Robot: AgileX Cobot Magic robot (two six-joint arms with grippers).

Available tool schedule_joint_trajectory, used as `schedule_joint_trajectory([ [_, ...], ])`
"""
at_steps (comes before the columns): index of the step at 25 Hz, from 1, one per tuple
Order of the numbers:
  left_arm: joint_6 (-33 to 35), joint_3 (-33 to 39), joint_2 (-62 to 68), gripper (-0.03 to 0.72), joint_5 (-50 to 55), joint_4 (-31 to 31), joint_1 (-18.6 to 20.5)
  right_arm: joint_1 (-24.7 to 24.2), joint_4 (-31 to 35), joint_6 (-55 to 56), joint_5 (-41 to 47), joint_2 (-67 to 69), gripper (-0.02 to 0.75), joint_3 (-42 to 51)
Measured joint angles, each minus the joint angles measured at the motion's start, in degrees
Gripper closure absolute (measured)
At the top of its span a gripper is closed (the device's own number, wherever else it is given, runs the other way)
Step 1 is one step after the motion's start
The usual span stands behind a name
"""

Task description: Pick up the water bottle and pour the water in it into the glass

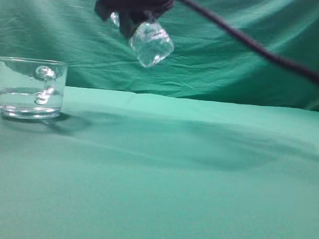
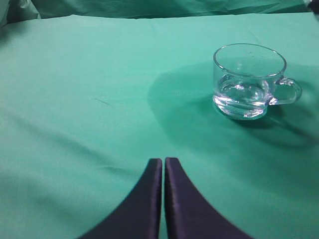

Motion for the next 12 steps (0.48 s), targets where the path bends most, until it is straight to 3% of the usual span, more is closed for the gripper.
schedule_joint_trajectory([
  [3,0.0,0.0,0.0,0.688,0.0,0.0,0.0,-4.42,6.72,4.62,-9.94,-9.22,0.451,7.5],
  [12,0.0,0.0,0.0,0.688,0.0,0.0,0.0,-22.01,6.95,9.08,-40.51,-20.23,0.451,31.03],
])
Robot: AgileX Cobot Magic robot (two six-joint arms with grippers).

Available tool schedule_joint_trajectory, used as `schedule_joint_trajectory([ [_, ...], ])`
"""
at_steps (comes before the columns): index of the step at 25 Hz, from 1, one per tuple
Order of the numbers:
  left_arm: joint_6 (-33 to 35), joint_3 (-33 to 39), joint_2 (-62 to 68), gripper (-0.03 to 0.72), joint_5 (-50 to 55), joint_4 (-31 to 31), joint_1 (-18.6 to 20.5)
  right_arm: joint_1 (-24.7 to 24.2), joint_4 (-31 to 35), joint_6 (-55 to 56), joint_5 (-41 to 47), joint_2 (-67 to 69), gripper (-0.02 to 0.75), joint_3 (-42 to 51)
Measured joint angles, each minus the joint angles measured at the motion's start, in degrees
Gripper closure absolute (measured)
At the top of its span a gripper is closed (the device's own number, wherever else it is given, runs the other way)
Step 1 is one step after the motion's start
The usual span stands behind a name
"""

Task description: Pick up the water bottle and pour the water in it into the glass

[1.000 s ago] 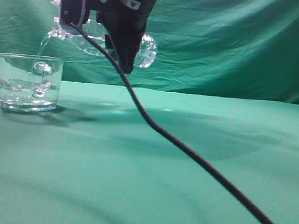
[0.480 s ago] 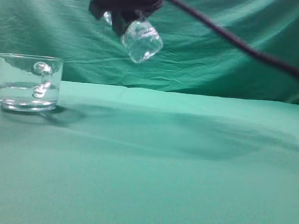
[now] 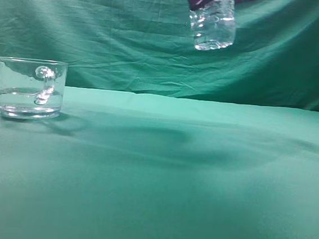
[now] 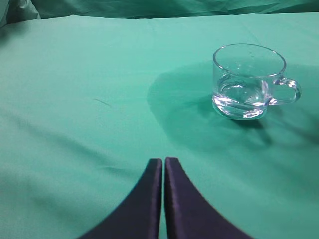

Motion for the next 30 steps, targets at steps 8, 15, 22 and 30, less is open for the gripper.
schedule_joint_trajectory([
  [8,0.0,0.0,0.0,0.688,0.0,0.0,0.0,-13.36,-0.59,-9.14,-22.44,2.17,0.451,12.51],
  [15,0.0,0.0,0.0,0.688,0.0,0.0,0.0,-15.01,-0.7,-14.74,-30.38,9.74,0.451,14.21],
  [22,0.0,0.0,0.0,0.688,0.0,0.0,0.0,-15.01,0.42,-18.72,-32.42,14.05,0.451,14.21],
  [30,0.0,0.0,0.0,0.688,0.0,0.0,0.0,-15.1,0.65,-18.91,-32.75,14.18,0.451,14.21],
])
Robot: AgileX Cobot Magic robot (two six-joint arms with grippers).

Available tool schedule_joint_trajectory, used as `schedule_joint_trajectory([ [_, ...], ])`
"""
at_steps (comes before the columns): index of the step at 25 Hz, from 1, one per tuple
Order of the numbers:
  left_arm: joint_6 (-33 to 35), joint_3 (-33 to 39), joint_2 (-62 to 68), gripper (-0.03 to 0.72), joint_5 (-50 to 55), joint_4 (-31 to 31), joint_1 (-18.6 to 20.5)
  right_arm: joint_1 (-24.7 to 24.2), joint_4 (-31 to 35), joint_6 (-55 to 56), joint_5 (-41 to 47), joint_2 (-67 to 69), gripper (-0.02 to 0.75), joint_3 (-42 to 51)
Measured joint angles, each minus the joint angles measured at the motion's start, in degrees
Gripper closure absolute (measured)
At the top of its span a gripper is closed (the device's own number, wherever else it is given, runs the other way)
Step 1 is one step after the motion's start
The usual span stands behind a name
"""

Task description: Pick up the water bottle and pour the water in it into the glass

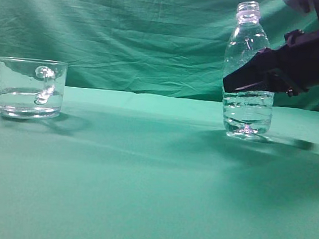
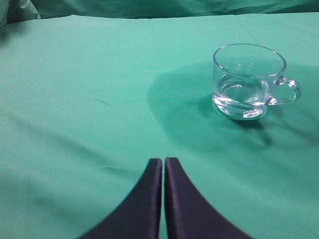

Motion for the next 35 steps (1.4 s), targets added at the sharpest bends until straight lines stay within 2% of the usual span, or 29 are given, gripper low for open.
schedule_joint_trajectory([
  [2,0.0,0.0,0.0,0.688,0.0,0.0,0.0,0.0,0.0,0.11,0.0,0.0,0.451,0.0],
  [3,0.0,0.0,0.0,0.688,0.0,0.0,0.0,0.0,0.0,0.4,0.0,0.0,0.411,0.0],
  [7,0.0,0.0,0.0,0.688,0.0,0.0,0.0,0.0,0.0,1.14,-0.08,0.0,0.41,0.0],
  [13,0.0,0.0,0.0,0.688,0.0,0.0,0.0,0.0,0.03,5.2,-0.89,0.0,0.121,0.0],
  [14,0.0,0.0,0.0,0.688,0.0,0.0,0.0,0.0,0.12,6.13,-0.89,0.0,0.09,0.0],
  [17,0.0,0.0,0.0,0.688,0.0,0.0,0.0,0.0,0.23,7.85,-0.89,-0.26,0.094,0.0],
  [18,0.0,0.0,0.0,0.688,0.0,0.0,0.0,0.0,0.23,8.25,-0.89,-0.92,0.05,0.0],
  [29,0.0,0.0,0.0,0.688,0.0,0.0,0.0,0.0,0.13,12.49,3.29,-21.46,0.067,0.02],
  [32,0.0,0.0,0.0,0.688,0.0,0.0,0.0,0.0,-0.47,16.14,4.31,-28.74,0.194,0.21],
  [35,0.0,0.0,0.0,0.688,0.0,0.0,0.0,0.0,-2.72,22.11,4.31,-35.97,0.374,0.34],
])
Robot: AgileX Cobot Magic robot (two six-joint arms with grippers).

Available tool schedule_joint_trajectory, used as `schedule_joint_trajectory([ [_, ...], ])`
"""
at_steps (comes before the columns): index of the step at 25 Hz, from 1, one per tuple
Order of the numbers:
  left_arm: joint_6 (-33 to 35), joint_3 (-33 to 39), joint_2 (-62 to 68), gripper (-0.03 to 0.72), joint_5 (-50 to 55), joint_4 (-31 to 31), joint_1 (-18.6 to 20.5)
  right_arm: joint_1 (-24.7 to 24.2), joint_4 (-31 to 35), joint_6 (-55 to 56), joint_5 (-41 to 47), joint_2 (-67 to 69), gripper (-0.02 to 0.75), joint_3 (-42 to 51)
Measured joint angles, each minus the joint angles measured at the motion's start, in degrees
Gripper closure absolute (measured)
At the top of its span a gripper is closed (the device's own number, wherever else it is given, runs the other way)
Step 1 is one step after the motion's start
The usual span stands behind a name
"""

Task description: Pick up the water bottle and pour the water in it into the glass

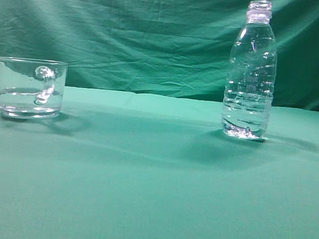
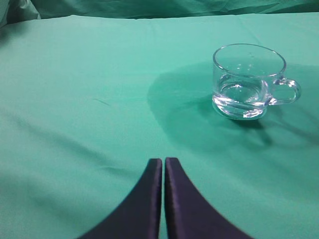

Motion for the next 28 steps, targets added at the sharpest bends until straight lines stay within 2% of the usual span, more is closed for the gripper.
schedule_joint_trajectory([
  [3,0.0,0.0,0.0,0.688,0.0,0.0,0.0,0.0,-6.02,3.96,-0.1,-6.64,0.605,0.0],
  [6,0.0,0.0,0.0,0.688,0.0,0.0,0.0,0.0,-11.52,9.0,-0.19,-12.58,0.738,0.03],
  [14,0.0,0.0,0.0,0.688,0.0,0.0,0.0,0.0,-20.66,26.09,-2.21,-26.64,0.738,0.03],
  [20,0.0,0.0,0.0,0.688,0.0,0.0,0.0,0.0,-26.95,27.87,-8.01,-35.79,0.738,0.03],
  [24,0.0,0.0,0.0,0.688,0.0,0.0,0.0,0.0,-25.09,27.87,-2.04,-40.89,0.738,0.03],
  [28,0.0,0.0,0.0,0.688,0.0,0.0,0.0,0.0,-15.52,28.46,12.3,-45.32,0.738,0.03],
])
